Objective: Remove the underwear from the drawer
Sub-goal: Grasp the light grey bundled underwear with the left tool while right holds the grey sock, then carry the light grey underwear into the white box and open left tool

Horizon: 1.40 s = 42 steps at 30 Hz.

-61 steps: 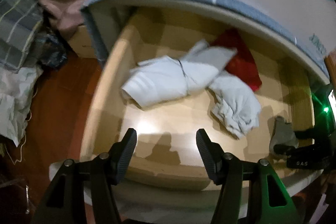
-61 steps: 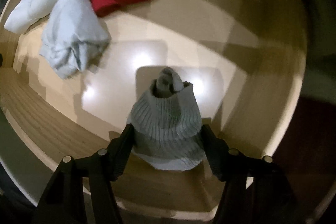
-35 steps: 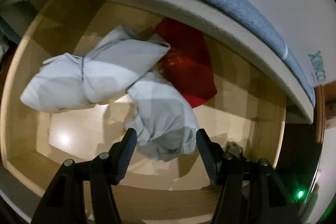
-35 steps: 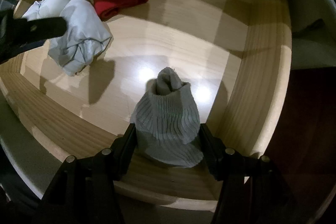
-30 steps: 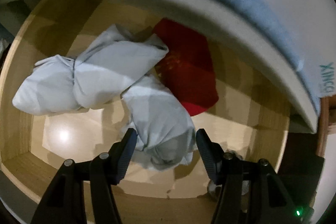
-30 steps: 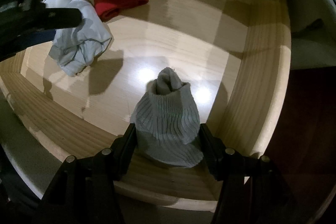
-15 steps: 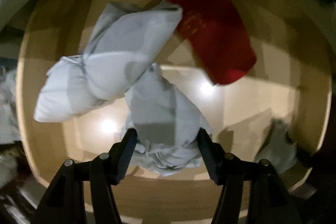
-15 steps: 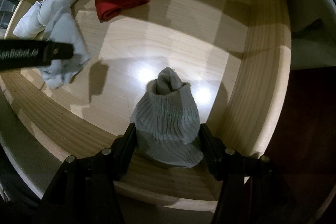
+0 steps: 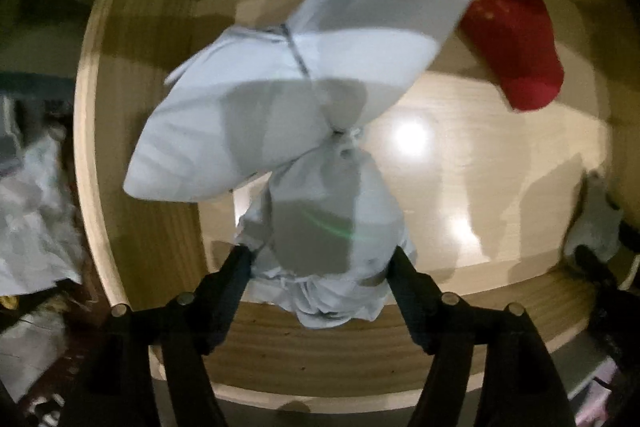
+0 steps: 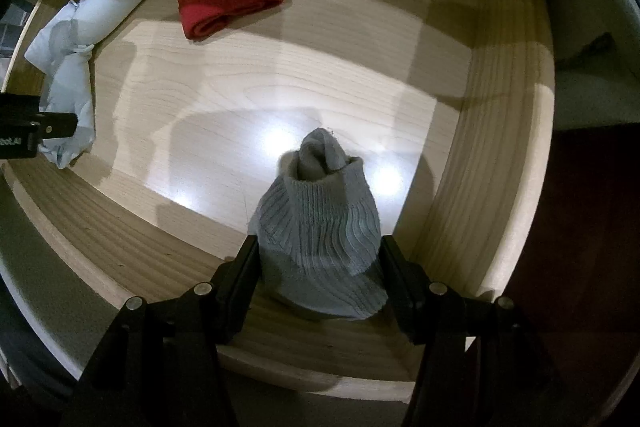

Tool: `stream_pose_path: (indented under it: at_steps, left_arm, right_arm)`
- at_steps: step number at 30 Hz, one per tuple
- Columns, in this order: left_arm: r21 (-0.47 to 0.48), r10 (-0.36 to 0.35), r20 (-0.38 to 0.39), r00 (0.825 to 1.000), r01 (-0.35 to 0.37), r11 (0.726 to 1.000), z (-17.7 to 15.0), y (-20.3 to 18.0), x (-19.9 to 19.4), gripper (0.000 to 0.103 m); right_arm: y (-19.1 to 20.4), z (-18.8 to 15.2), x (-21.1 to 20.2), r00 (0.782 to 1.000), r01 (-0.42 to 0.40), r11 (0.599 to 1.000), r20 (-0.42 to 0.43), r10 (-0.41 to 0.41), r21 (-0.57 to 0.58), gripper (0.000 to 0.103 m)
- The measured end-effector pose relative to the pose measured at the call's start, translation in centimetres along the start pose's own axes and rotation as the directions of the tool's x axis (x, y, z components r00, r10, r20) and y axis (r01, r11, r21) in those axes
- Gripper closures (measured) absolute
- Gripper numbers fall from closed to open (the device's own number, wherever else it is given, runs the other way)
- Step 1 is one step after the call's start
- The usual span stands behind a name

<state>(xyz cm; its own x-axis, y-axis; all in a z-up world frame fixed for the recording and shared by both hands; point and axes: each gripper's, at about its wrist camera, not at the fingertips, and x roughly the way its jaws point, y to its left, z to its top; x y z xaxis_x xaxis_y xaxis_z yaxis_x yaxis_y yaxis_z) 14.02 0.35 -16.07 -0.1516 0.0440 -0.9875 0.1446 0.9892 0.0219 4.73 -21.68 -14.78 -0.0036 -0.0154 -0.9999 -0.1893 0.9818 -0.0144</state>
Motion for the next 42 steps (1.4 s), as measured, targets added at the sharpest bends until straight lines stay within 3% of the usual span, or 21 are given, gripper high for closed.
stream_pose_path:
  at_steps: [4,8,12,18,21,24,27,32,42]
  left_arm:
    - [-0.018,-0.110,0.034,0.993,0.111,0.994,-0.1,1.8,-1.3,0.031]
    - [0.039,-0.124,0.075,0.989,0.121,0.992,0.2,1.9,-2.4,0.030]
    - [0.044,-0.169,0.040,0.985,0.167,0.985,1.5,1.2,-1.2,0.023]
    - [0.020,-0.075,-0.022,0.997,0.075,0.997,2.4,-0.2,0.4,0.023]
    - [-0.013,-0.081,-0.051,0.995,0.081,0.997,2.8,0.0,0.8,0.021]
    - [-0.045,-0.099,-0.070,0.993,0.096,0.994,3.1,0.6,1.0,0.024]
    - [-0.042,-0.134,-0.065,0.989,0.132,0.990,3.2,0.6,0.4,0.044]
    - [-0.027,-0.127,-0.037,0.991,0.126,0.992,2.7,-0.4,-1.2,0.055]
    - [-0.033,-0.242,0.069,0.968,0.245,0.969,0.0,2.5,-5.7,0.057]
  right_arm:
    - [0.0,0.1,0.2,1.000,0.000,1.000,-0.008,0.000,0.010,0.046]
    - [0.0,0.2,0.3,1.000,-0.001,1.000,-0.020,0.002,0.020,0.045]
    - [0.0,0.3,0.3,1.000,0.001,1.000,-0.025,0.000,0.031,0.045]
    - [-0.1,0.4,0.4,0.999,0.003,0.999,-0.032,-0.002,0.045,0.044]
    - [-0.1,0.6,0.5,0.999,0.005,0.999,-0.035,-0.003,0.052,0.044]
    - [0.1,0.9,0.5,0.999,0.006,0.998,-0.041,-0.004,0.059,0.043]
    - [0.2,1.0,0.6,0.999,0.009,0.998,-0.046,-0.006,0.063,0.043]
    - [0.2,1.4,0.7,0.998,0.017,0.997,-0.064,-0.013,0.069,0.041]
    - [0.6,3.2,0.8,0.994,0.022,0.997,-0.112,-0.014,0.068,0.036]
